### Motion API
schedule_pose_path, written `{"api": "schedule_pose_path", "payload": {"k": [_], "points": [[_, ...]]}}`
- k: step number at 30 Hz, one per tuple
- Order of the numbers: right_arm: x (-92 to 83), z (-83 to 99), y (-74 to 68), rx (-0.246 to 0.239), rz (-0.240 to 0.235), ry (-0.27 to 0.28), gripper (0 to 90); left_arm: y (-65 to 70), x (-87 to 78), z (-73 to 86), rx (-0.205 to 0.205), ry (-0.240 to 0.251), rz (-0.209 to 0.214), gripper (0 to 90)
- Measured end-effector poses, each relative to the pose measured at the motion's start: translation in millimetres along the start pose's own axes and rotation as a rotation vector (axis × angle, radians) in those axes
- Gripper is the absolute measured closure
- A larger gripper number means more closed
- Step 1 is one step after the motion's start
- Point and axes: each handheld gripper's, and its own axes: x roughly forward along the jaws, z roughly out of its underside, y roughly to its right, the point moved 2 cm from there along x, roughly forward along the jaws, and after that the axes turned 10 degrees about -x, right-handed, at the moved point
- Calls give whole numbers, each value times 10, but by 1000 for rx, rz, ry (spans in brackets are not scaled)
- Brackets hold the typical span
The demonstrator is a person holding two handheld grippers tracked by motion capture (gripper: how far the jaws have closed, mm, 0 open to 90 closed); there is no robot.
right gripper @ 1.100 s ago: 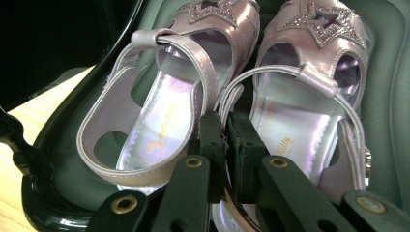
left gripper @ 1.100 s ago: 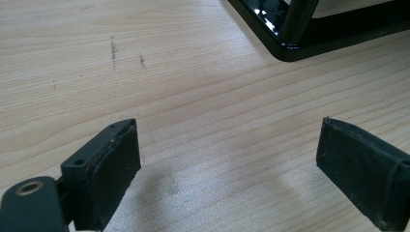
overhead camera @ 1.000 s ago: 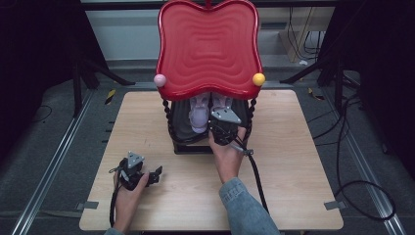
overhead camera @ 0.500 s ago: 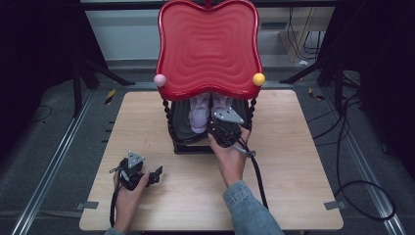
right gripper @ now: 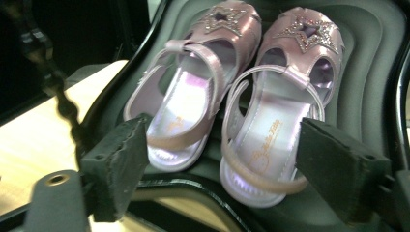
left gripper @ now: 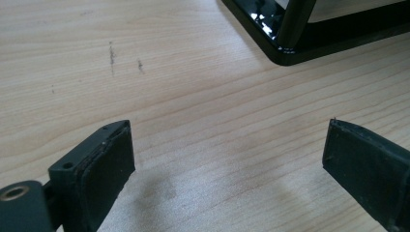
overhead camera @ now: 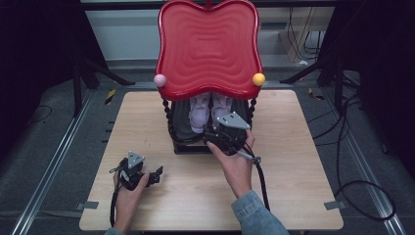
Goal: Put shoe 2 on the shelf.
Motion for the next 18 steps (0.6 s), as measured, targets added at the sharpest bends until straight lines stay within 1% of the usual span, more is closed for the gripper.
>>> {"api": "schedule_pose_path", "payload": {"k": [2, 5, 7, 9, 15, 18], "points": [[-52, 15, -14, -12, -8, -23, 121, -1, 1, 2, 2, -2, -1, 36], [-158, 90, -18, -17, -31, -11, 111, -8, -1, 2, -1, -2, -4, 36], [-214, 152, -5, -10, -48, -14, 99, -14, -4, 3, -1, -3, -6, 36], [-254, 211, 15, -13, -59, -15, 95, -19, -6, 2, -1, -3, -8, 36], [-347, 467, 84, -44, -83, -57, 72, -30, 4, 10, 2, -8, -8, 36], [-372, 622, 128, -48, -92, -82, 66, -35, 4, 13, 3, -11, -8, 36]]}}
